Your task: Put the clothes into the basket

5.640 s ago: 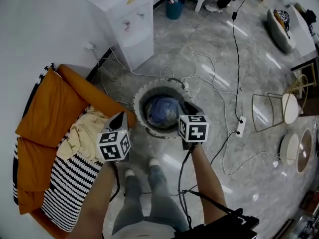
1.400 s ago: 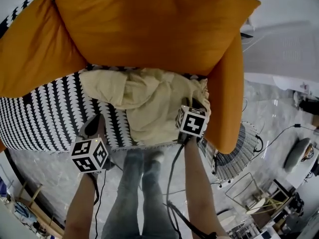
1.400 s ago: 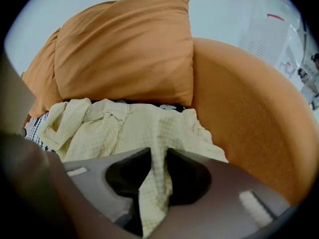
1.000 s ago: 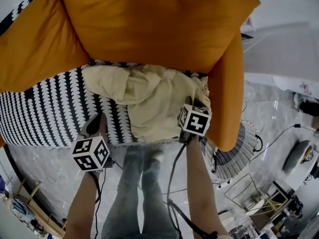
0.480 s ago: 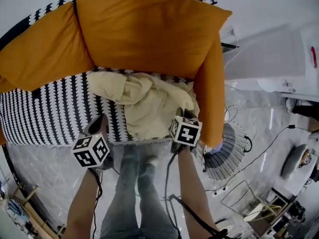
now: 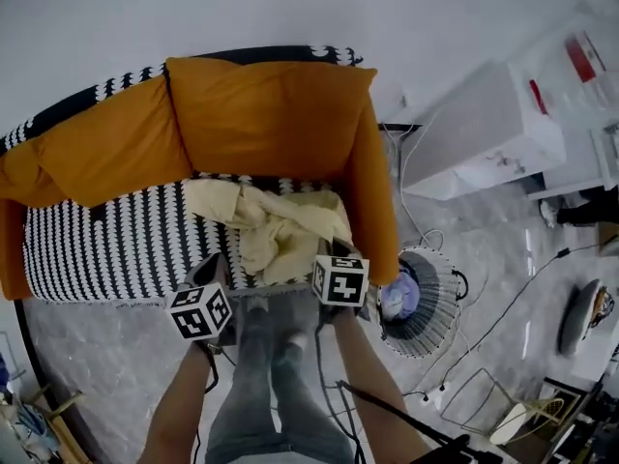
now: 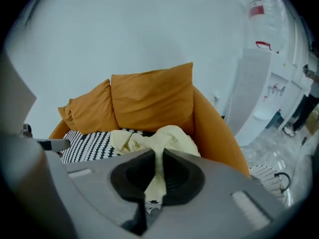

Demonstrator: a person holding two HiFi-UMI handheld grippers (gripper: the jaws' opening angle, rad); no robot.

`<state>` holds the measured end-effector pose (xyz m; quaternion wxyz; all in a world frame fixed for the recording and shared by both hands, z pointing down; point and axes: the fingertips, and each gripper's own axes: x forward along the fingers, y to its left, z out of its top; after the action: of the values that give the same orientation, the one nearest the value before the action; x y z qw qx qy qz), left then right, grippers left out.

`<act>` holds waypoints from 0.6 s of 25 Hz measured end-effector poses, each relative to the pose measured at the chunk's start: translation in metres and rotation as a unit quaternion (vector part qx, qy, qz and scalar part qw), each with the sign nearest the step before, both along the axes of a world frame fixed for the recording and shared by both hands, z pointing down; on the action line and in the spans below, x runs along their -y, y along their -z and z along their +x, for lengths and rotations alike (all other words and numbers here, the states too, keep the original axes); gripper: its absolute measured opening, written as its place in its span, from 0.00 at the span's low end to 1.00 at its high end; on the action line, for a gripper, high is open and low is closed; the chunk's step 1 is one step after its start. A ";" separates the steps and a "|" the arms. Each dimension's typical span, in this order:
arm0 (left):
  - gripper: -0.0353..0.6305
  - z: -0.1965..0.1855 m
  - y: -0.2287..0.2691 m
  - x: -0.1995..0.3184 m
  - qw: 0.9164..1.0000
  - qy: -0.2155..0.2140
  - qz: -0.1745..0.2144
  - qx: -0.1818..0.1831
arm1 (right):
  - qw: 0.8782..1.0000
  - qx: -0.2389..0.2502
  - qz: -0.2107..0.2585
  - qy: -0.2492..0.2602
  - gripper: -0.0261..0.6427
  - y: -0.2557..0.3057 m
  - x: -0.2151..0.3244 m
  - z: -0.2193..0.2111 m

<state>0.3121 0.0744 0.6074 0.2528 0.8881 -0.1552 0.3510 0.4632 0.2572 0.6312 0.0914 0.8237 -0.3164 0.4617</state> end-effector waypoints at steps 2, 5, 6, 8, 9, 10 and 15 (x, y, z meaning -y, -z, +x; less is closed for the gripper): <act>0.04 -0.003 0.020 -0.006 1.000 -0.004 0.009 -0.008 | 1.000 -0.003 0.011 0.005 0.07 0.020 0.001 -0.007; 0.04 -0.009 0.051 -0.011 0.999 -0.001 0.022 -0.029 | 0.999 -0.014 0.023 0.019 0.07 0.048 0.004 -0.017; 0.04 -0.011 0.061 -0.011 0.999 0.003 0.026 -0.036 | 0.999 -0.018 0.026 0.024 0.07 0.057 0.006 -0.021; 0.04 -0.017 0.079 -0.010 0.998 0.011 0.034 -0.051 | 0.999 -0.025 0.034 0.028 0.07 0.073 0.006 -0.028; 0.04 -0.020 0.087 -0.008 0.998 0.016 0.038 -0.057 | 0.998 -0.027 0.039 0.027 0.07 0.080 0.007 -0.031; 0.04 -0.023 0.095 -0.006 0.997 0.022 0.043 -0.062 | 0.998 -0.028 0.045 0.025 0.06 0.088 0.007 -0.033; 0.04 -0.036 0.136 0.005 0.994 0.040 0.065 -0.083 | 0.996 -0.044 0.067 0.036 0.06 0.127 0.011 -0.047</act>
<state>0.2764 0.0696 0.4716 0.2202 0.9218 -0.1914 0.2552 0.4166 0.2465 0.5042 0.0661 0.8356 -0.3714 0.3994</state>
